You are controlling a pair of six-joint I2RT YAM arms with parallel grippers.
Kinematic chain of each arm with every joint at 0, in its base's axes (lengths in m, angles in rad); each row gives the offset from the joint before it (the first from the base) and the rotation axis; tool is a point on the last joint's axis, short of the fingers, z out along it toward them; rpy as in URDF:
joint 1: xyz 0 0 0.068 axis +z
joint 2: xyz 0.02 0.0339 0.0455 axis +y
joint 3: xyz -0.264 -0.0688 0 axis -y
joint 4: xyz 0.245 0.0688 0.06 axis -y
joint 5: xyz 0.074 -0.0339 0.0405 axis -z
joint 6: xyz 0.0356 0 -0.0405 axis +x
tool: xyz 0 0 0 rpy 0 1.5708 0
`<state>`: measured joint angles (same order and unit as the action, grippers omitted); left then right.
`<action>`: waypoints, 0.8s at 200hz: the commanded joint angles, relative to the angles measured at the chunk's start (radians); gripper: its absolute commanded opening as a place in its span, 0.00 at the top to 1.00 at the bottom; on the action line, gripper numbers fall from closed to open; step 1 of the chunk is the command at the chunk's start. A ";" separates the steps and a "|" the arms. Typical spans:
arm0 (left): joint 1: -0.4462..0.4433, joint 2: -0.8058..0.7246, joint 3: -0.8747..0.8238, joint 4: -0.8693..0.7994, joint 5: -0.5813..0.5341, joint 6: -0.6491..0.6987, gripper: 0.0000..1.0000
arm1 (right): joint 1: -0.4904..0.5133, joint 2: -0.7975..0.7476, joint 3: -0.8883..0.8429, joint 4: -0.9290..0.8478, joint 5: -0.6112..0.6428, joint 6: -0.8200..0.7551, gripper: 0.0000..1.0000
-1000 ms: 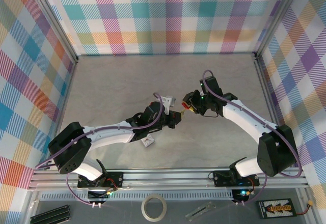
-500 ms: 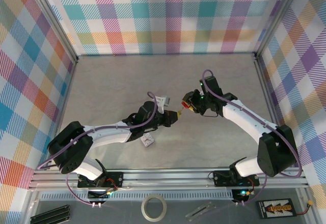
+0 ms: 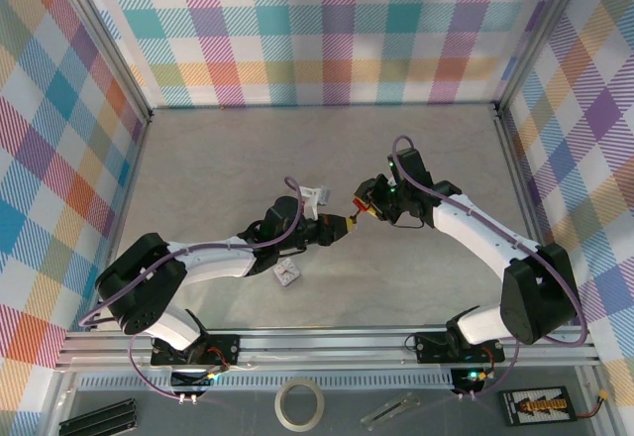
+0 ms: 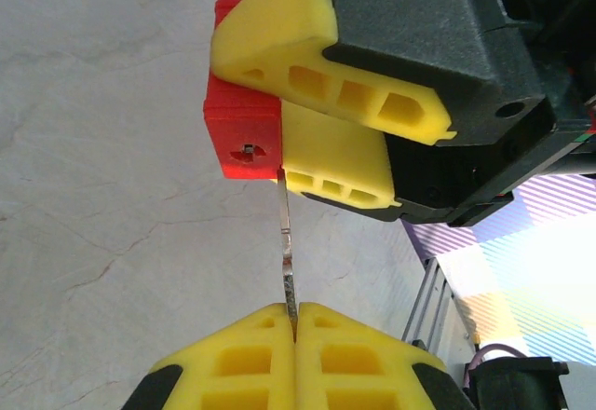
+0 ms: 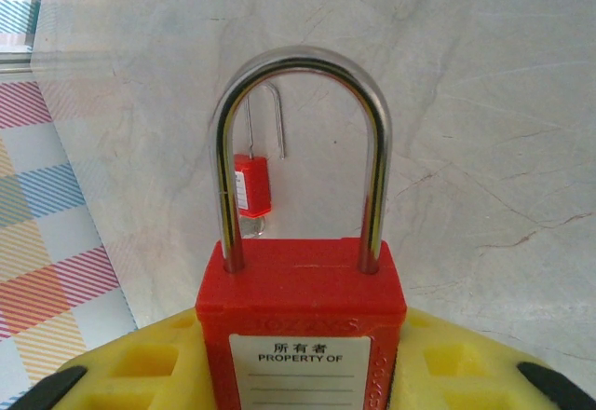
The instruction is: Unlock with the key
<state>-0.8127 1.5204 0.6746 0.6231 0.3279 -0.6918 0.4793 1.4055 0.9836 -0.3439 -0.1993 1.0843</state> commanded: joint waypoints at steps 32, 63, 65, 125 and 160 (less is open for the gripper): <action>0.009 0.011 -0.003 0.031 0.018 0.003 1.00 | 0.010 -0.023 0.004 0.006 -0.009 -0.018 0.76; 0.012 0.004 -0.007 0.009 0.014 0.017 1.00 | 0.010 -0.025 0.008 0.000 -0.006 -0.021 0.76; 0.012 0.003 -0.007 0.007 0.013 0.020 1.00 | 0.010 -0.025 0.007 -0.001 -0.006 -0.021 0.76; 0.026 -0.009 -0.010 -0.022 0.011 0.039 1.00 | 0.010 -0.024 0.010 -0.001 -0.009 -0.023 0.76; 0.035 -0.011 -0.007 -0.010 0.018 0.038 1.00 | 0.013 -0.022 0.008 0.000 -0.015 -0.023 0.76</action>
<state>-0.7895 1.5249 0.6746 0.5976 0.3325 -0.6800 0.4801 1.4055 0.9836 -0.3443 -0.1993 1.0840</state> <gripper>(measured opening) 0.046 0.375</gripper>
